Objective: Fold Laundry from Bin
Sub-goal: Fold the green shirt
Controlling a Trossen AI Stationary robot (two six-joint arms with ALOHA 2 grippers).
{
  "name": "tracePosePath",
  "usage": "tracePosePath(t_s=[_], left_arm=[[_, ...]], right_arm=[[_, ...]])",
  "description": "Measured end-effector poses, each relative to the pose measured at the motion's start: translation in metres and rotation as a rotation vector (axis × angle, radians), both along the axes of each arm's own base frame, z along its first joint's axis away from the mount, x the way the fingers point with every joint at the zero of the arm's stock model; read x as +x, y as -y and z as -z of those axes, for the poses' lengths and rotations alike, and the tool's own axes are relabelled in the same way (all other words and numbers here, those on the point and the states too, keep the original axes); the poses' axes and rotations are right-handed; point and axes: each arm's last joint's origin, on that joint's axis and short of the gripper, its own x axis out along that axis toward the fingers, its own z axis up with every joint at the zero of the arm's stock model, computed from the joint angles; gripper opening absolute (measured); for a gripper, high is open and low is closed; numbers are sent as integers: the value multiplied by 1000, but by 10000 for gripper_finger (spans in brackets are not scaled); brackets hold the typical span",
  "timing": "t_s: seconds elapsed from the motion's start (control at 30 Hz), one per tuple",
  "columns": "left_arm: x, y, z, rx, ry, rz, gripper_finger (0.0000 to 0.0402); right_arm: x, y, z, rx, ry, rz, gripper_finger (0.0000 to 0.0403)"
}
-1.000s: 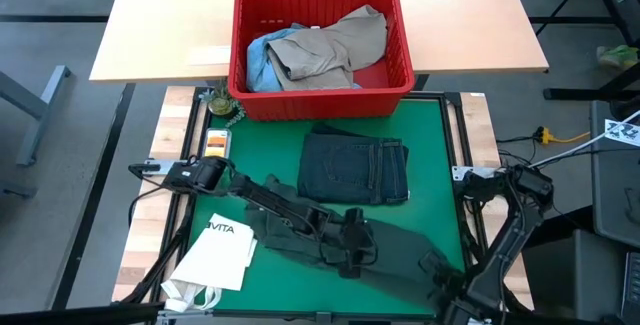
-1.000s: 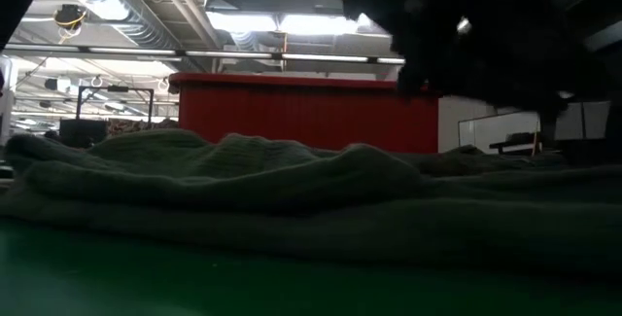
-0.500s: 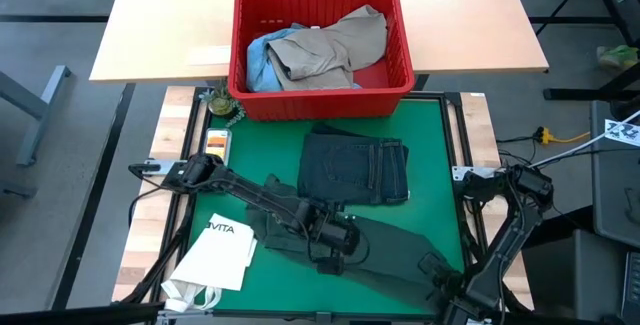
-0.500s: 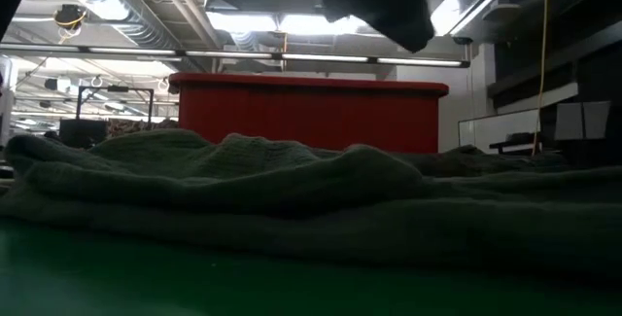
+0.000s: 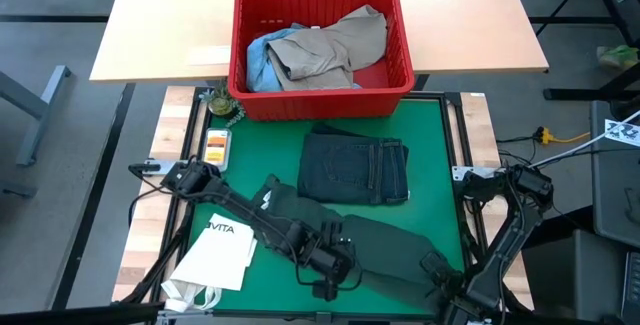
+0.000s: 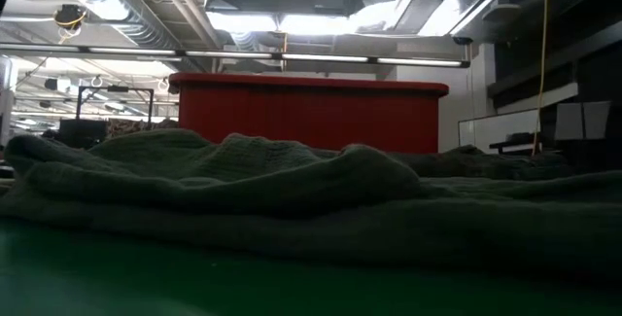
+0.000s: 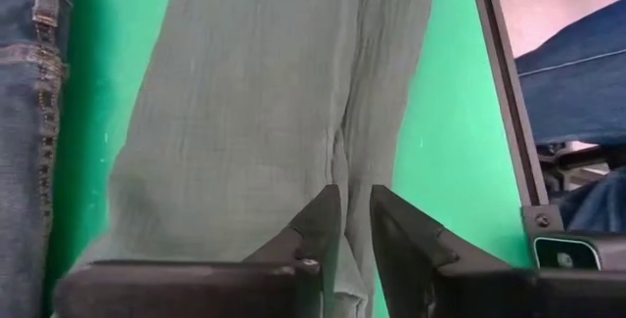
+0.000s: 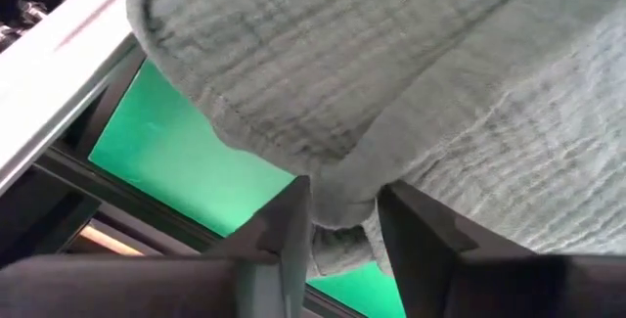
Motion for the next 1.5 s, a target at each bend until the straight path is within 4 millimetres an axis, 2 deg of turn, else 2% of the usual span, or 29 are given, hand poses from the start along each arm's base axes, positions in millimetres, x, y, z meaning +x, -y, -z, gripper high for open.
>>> tracePosePath(t_s=[0.33, 0.57, 0.93, 1.3, 1.5], left_arm=[[-1, 7, -2, 16, 43, -11, 129], [-2, 8, -2, 11, 41, -15, 158], [-1, 8, -2, 3, 48, -18, 170], [5, 11, -6, -65, 118, -52, 170], [14, 17, -9, -118, 222, -51, 170]], right_arm=[[0, 0, 0, 3, -7, 0, 131], [0, 0, 0, 4, -8, -2, 131], [0, 0, 0, 2, -10, -12, 131], [-6, 9, -1, -78, -80, -24, 131], [-12, 11, -3, -42, -241, -19, 131]])
